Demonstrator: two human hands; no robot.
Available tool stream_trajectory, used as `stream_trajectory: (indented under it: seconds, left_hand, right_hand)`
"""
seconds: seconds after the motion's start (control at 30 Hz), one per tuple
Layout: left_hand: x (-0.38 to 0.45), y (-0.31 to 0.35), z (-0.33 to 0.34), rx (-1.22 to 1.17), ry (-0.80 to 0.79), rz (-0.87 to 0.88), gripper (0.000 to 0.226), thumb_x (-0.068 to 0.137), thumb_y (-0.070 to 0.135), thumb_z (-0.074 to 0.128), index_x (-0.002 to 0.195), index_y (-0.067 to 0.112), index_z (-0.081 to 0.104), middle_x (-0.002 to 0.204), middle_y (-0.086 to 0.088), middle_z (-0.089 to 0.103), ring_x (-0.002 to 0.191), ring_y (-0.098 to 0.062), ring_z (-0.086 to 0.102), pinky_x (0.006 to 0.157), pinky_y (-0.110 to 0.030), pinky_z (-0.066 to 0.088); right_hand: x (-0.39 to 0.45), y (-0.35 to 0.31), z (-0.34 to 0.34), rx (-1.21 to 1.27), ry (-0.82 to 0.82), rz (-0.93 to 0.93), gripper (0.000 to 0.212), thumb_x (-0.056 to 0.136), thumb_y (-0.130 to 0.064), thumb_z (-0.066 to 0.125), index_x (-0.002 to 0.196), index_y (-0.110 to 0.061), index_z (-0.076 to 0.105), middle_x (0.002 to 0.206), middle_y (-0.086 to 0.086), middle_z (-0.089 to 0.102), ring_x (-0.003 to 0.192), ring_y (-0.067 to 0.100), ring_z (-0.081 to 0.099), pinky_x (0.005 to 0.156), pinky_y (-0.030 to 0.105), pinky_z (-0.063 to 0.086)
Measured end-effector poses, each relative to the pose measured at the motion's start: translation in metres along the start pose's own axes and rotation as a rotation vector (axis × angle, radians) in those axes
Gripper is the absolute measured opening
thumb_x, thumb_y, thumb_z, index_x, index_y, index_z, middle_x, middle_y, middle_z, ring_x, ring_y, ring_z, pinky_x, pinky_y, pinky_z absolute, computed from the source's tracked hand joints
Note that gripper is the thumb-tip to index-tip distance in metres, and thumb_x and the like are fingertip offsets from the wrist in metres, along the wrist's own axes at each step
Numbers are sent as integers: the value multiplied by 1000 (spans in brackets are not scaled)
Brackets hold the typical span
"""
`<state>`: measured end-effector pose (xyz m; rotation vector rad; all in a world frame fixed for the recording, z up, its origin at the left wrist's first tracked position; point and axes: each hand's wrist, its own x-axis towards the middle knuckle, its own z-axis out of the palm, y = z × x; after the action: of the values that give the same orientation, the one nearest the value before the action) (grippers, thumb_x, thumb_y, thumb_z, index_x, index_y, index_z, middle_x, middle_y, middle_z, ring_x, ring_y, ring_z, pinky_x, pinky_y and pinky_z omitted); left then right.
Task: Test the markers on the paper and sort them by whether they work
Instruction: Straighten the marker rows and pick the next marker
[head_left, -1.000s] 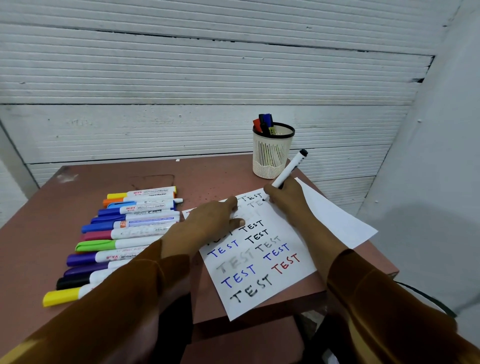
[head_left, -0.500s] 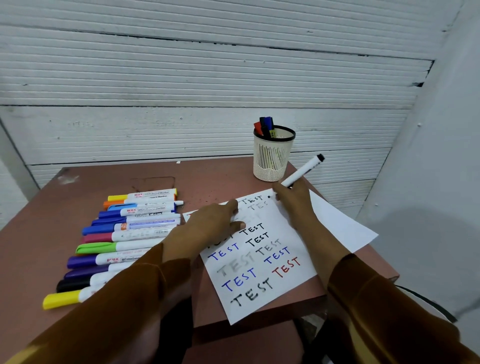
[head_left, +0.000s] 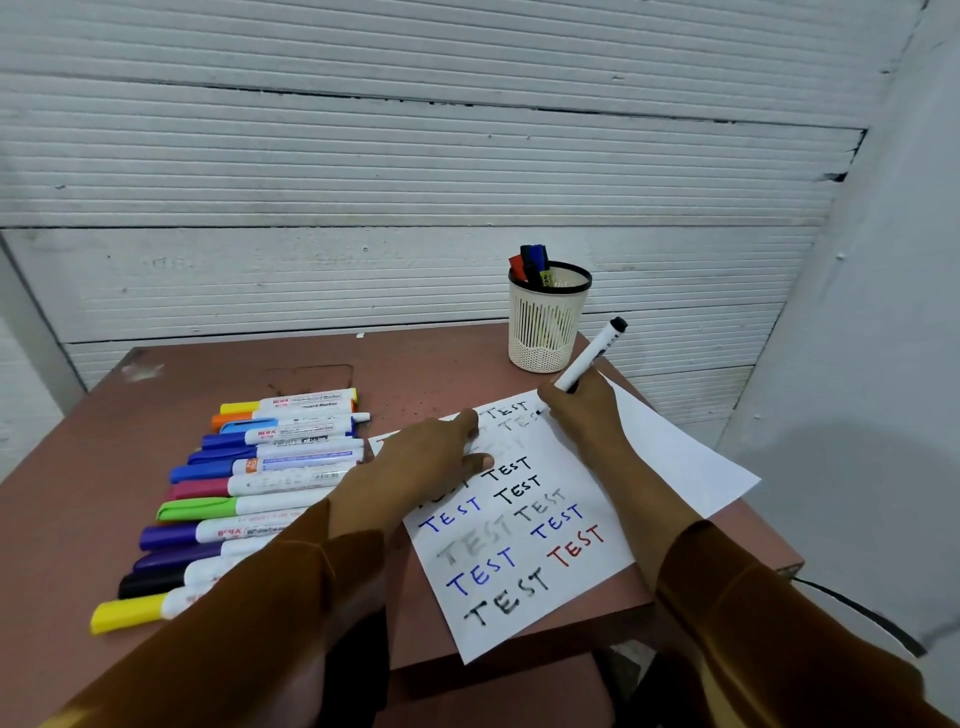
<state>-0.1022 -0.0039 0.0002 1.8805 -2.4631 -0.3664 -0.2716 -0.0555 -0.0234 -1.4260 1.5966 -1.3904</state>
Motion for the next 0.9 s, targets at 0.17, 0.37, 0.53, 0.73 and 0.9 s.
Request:
stream_trajectory:
  seconds: [0.17,0.37,0.53,0.73,0.9]
  left_hand:
    - [0,0,0,3,8,3,44,94,45,43,127,17,36,107,-12,60,80,-18,46,66,-29,35]
    - [3,-3,3,-11,20,2,44,93,46,45,125,17,37,106,-13,59,79,-20,46,66,-30,35]
    - [4,-4,3,-13,19,11,44,93,45,45,126,17,37,107,-14,59,81,-20,46,67,-30,36]
    - [3,-4,3,-9,18,12,45,94,46,45,127,17,37,107,-14,60,83,-21,48,68,-29,37]
    - [0,-3,2,-17,13,22,44,94,44,45,127,16,36,111,-13,59,91,-23,52,68,-29,37]
  right_hand:
    - [-2,0,1,-38,-19,-38,20,79,-6,62,72,-16,46,67,-2,51,64,11,50,60,23,40]
    - [-1,-2,1,-42,18,-36,18,80,-4,60,90,-9,45,73,2,51,67,13,49,56,19,38]
    - [-4,-3,2,-50,-14,-26,22,81,-5,60,73,-17,43,66,-3,48,62,6,46,54,17,34]
    - [3,0,0,22,44,-1,18,82,-2,58,92,-8,45,71,-1,49,62,9,49,54,17,37]
    - [8,0,-8,531,58,45,11,87,-14,63,82,-16,54,64,1,57,52,7,52,50,17,43]
